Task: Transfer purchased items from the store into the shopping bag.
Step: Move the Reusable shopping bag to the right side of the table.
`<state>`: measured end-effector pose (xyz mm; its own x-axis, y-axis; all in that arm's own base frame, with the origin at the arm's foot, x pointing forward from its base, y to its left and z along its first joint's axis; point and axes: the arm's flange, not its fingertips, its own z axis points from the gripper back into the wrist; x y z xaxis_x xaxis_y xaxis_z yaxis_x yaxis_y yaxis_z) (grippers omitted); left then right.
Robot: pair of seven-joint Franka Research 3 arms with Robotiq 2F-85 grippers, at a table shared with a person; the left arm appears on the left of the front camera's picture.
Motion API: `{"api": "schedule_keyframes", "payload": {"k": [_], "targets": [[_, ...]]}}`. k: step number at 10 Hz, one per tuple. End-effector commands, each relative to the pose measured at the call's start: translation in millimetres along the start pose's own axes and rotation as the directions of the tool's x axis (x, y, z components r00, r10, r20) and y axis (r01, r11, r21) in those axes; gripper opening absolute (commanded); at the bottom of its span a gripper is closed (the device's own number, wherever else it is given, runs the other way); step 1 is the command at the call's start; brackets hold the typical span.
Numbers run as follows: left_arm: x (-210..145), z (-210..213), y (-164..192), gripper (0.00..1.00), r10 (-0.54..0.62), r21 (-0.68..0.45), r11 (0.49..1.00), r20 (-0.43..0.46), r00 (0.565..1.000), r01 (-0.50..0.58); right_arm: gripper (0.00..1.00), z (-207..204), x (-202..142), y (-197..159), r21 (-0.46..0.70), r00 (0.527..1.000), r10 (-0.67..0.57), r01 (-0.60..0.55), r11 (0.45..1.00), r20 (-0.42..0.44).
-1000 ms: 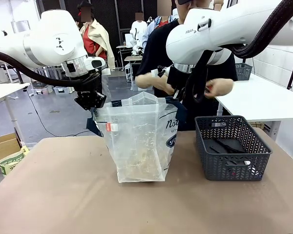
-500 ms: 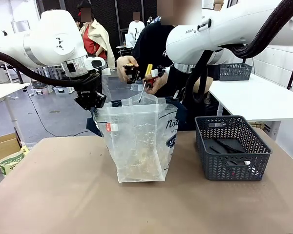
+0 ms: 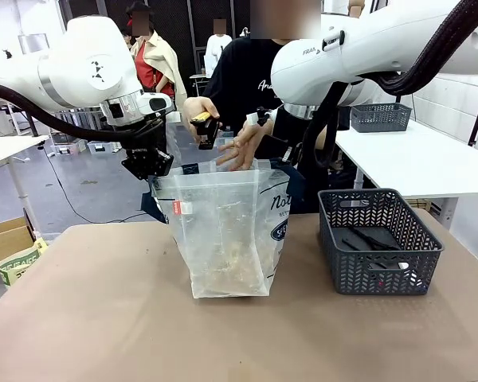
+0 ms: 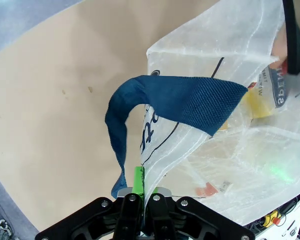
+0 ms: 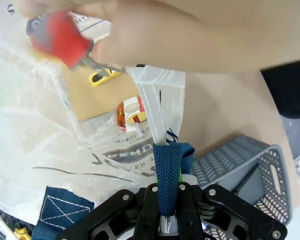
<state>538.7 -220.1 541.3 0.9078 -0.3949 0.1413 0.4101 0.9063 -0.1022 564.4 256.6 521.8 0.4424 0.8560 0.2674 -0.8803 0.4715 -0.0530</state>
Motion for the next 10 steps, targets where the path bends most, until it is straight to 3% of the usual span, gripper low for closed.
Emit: {"api": "schedule_keyframes", "payload": {"k": [1,10], "targets": [[0.4,1.6,1.6,0.0,0.011,0.009,1.0,0.007,1.0,-0.011,0.0,0.2,-0.8,-1.0,-0.001,1.0,-0.001,0.001,1.0,0.0],[0.4,1.6,1.6,0.0,0.011,0.009,1.0,0.007,1.0,-0.011,0.0,0.2,-0.8,-1.0,-0.001,1.0,-0.001,0.001,1.0,0.0]]}}
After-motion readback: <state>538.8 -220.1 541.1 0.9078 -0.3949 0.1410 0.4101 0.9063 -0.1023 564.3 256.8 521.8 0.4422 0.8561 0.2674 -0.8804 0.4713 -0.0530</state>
